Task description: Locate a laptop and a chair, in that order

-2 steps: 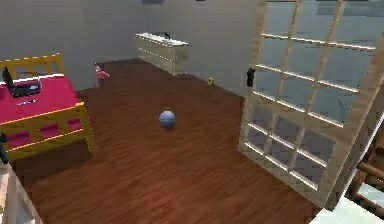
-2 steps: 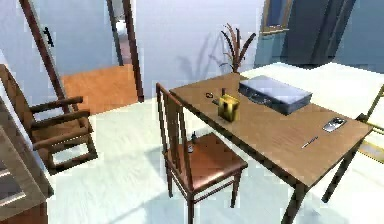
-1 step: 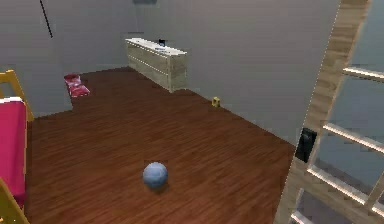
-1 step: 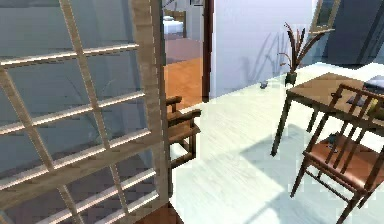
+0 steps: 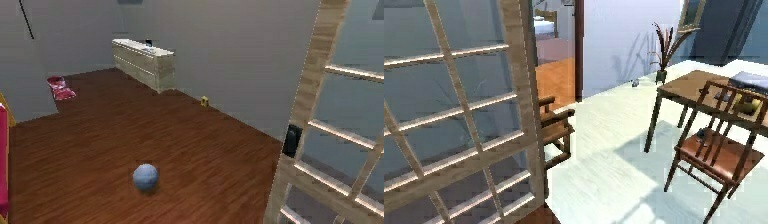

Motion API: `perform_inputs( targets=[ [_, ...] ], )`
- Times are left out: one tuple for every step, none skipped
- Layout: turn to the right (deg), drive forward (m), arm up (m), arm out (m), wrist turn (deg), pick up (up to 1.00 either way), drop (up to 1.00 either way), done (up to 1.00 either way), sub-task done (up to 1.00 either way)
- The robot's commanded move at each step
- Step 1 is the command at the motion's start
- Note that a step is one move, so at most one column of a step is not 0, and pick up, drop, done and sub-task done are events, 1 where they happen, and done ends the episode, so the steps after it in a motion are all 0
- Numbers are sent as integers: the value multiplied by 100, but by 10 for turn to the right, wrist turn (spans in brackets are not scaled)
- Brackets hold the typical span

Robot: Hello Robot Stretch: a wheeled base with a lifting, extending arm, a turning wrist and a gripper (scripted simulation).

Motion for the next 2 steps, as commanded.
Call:
perform_inputs(
  targets=[
    [0,65,0,0,0,0,0,0,0],
    [0,10,0,0,0,0,0,0,0]
  ],
)
